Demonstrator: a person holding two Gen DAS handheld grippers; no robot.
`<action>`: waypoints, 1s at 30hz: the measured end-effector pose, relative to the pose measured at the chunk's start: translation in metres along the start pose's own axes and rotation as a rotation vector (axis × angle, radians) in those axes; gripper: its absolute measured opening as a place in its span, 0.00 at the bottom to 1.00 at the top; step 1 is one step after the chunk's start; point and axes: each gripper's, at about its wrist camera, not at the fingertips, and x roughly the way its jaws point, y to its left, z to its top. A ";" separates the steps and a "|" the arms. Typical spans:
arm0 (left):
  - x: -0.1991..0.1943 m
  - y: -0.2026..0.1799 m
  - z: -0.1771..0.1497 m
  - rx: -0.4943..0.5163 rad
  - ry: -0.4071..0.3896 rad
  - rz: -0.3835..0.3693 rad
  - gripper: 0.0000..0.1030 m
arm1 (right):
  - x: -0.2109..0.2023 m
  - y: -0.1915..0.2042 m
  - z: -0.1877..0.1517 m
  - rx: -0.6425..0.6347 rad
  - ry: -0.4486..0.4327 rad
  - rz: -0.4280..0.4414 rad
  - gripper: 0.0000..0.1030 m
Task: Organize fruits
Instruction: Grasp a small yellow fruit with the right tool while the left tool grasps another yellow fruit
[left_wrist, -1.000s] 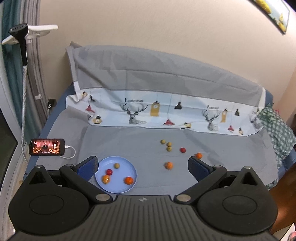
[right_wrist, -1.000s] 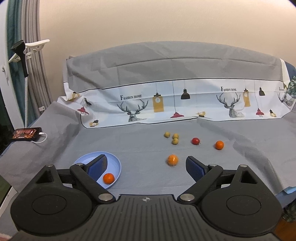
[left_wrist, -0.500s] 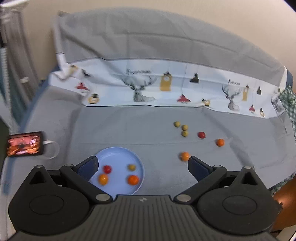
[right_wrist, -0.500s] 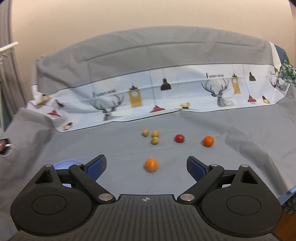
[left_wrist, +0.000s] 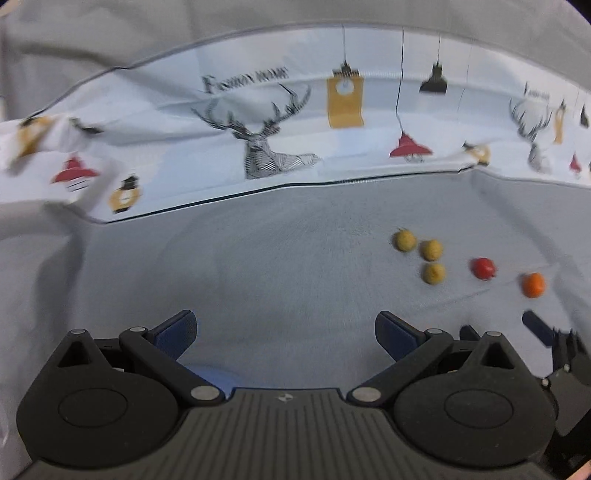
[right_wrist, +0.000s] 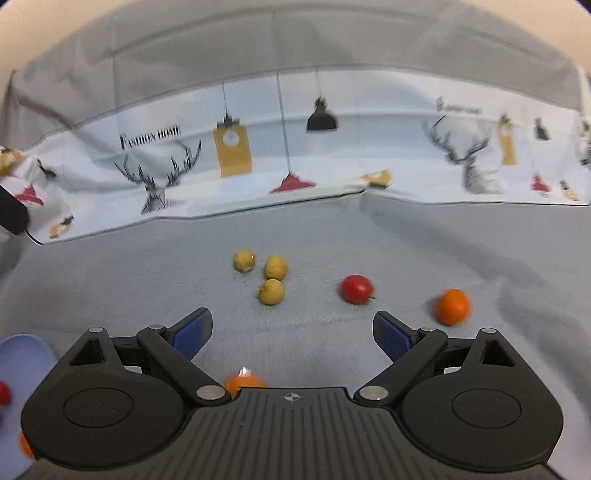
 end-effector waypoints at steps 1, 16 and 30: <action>0.015 -0.005 0.005 0.014 0.012 -0.001 1.00 | 0.014 0.001 0.002 -0.006 0.013 0.009 0.91; 0.140 -0.078 0.050 0.148 0.117 -0.051 1.00 | 0.117 0.010 0.005 -0.104 0.061 0.019 0.26; 0.188 -0.132 0.072 0.238 0.156 -0.071 1.00 | 0.075 -0.045 -0.035 0.050 0.048 -0.133 0.26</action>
